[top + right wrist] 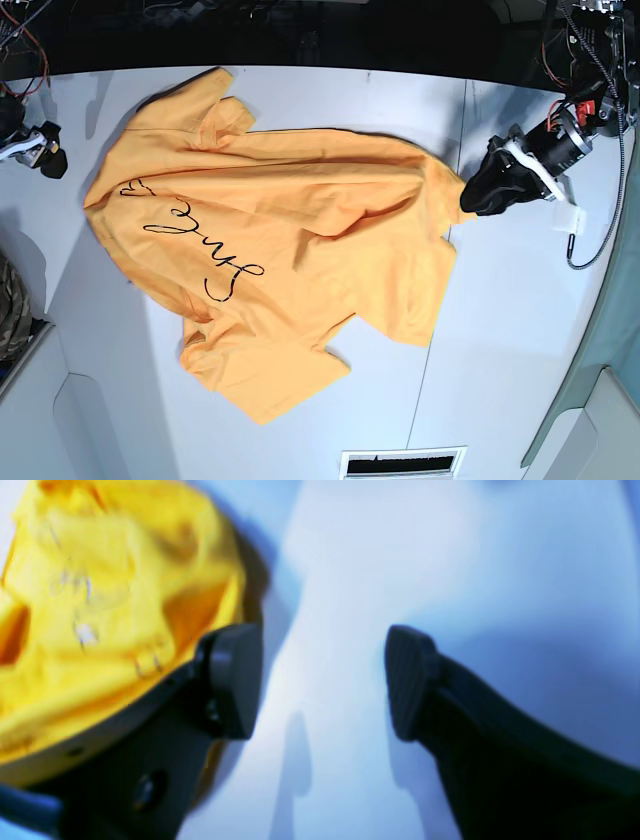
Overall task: Layout the t-shirt on the table in an organized manner, then fold the t-shirt properly
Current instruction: 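Grasp the shirt edge with the right gripper beside the left gripper's hold, then lift the shirt with both grippers, stretch it, and drop it flat, then grasp the shirt's collar corner with the right gripper and the hem with the left, then lift and swing the shirt with both grippers, then lay it down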
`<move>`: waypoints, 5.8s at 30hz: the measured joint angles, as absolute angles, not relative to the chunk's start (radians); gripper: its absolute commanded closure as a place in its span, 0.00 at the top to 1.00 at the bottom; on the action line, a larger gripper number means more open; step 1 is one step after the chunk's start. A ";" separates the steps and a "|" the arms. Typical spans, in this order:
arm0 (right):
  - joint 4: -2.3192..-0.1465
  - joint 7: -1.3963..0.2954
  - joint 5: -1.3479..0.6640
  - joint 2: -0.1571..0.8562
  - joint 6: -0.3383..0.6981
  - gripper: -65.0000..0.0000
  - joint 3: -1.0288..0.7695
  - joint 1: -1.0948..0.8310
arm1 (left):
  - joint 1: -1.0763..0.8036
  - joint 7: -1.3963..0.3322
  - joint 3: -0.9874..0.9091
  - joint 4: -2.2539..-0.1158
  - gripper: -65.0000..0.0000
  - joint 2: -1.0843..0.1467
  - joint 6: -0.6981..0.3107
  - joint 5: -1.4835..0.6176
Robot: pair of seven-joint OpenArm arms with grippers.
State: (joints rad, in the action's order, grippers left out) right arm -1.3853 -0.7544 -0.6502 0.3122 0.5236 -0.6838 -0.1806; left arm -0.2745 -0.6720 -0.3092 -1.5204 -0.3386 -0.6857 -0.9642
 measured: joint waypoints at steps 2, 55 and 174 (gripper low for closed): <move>-1.385 -0.730 -0.656 0.296 0.525 0.59 -0.660 -0.223 | -0.276 -0.682 -0.312 -1.520 0.40 -0.340 -0.686 -0.963; -1.480 -0.667 -0.692 0.120 0.578 0.22 -0.335 -0.414 | -0.263 -0.443 -0.181 -1.410 0.26 -0.212 -0.426 -0.537; -2.252 -0.722 -0.781 0.209 0.612 0.00 -0.713 -0.522 | -0.213 -0.604 -0.717 -1.901 0.00 -0.435 -0.697 -1.035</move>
State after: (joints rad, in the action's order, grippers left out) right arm -2.2524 -0.7223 -0.7815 0.2089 0.6121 -0.7128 -0.5220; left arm -0.2134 -0.6037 -0.7166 -1.9011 -0.4355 -0.6968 -1.0348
